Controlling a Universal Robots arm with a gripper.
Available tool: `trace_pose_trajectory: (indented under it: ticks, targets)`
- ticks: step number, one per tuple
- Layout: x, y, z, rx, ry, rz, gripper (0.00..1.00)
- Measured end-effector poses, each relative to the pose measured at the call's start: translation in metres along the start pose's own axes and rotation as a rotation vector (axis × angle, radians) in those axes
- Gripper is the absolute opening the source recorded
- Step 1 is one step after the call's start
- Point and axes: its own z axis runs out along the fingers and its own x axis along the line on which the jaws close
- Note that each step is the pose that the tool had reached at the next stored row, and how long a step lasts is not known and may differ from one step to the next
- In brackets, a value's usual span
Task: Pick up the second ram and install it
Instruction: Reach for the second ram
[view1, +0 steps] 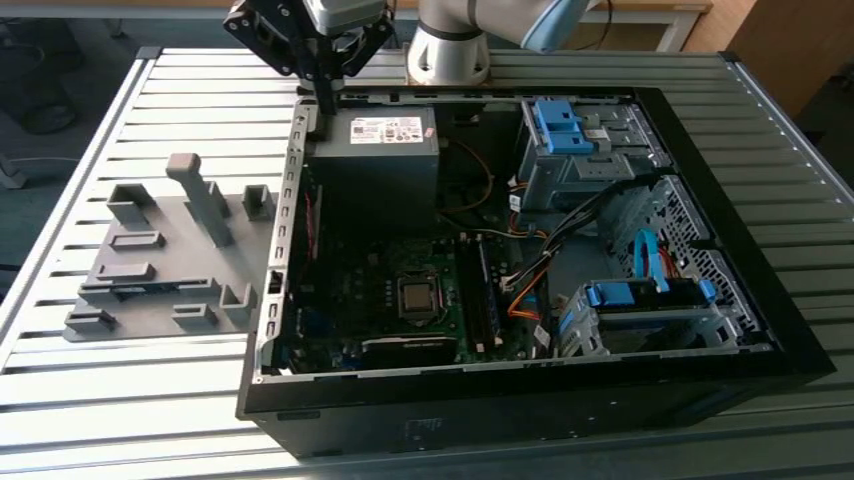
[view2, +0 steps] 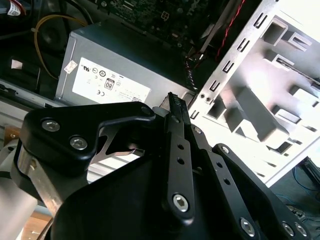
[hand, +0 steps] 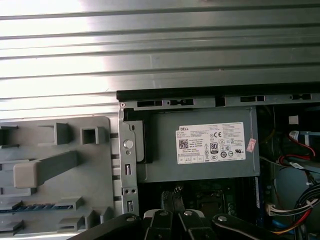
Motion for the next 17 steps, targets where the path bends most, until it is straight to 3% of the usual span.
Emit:
trace_pose_trajectory:
  ticks: [17]
  targets:
    - [0.0043,-0.0003,0.0001,0.0,0.0,0.0,0.11]
